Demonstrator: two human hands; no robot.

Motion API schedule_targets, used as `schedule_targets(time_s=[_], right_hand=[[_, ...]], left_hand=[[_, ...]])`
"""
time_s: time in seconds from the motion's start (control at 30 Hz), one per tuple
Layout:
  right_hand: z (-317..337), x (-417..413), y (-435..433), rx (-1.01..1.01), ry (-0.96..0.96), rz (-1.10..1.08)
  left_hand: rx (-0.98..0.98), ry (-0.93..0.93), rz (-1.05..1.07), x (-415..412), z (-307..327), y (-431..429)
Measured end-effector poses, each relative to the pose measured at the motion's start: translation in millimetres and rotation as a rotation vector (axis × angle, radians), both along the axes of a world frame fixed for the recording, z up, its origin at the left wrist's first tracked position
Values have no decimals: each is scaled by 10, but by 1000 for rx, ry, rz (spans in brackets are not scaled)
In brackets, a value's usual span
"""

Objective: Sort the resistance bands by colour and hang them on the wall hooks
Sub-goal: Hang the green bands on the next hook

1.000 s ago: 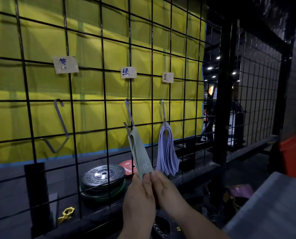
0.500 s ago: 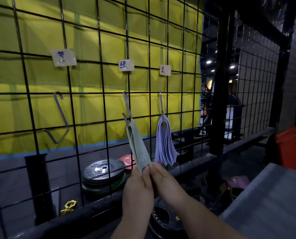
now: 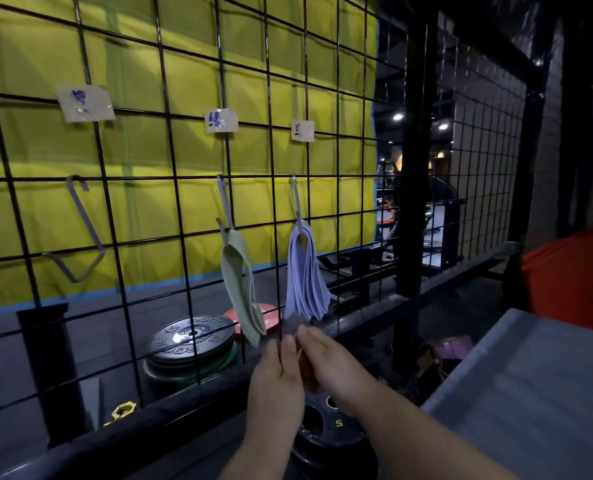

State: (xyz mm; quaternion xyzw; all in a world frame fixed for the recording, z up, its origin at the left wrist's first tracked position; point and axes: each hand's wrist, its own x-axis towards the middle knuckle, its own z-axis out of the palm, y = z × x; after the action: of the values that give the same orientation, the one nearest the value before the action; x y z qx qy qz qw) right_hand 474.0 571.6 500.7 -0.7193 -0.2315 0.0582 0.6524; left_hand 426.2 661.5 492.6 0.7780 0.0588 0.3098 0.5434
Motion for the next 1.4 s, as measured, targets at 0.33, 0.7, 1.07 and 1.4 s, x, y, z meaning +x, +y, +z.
schedule_targets(time_s=[0.33,0.7,1.07,1.4], right_hand=[[-306,-124,-924,128,204,-171],[-997,-482,-2597,25,285,-569],[-1633,-1091,-4001,85,486,-1045],[-1954,-1185,-4588,-57,440,-1521]], left_hand=[[105,183,-208,113,-245,-834],[235,374,-625,161,-930,-2511],[456,566,-1018,-91,-1493,-4037],[561,689,-1127,-151,-1848,-4767]])
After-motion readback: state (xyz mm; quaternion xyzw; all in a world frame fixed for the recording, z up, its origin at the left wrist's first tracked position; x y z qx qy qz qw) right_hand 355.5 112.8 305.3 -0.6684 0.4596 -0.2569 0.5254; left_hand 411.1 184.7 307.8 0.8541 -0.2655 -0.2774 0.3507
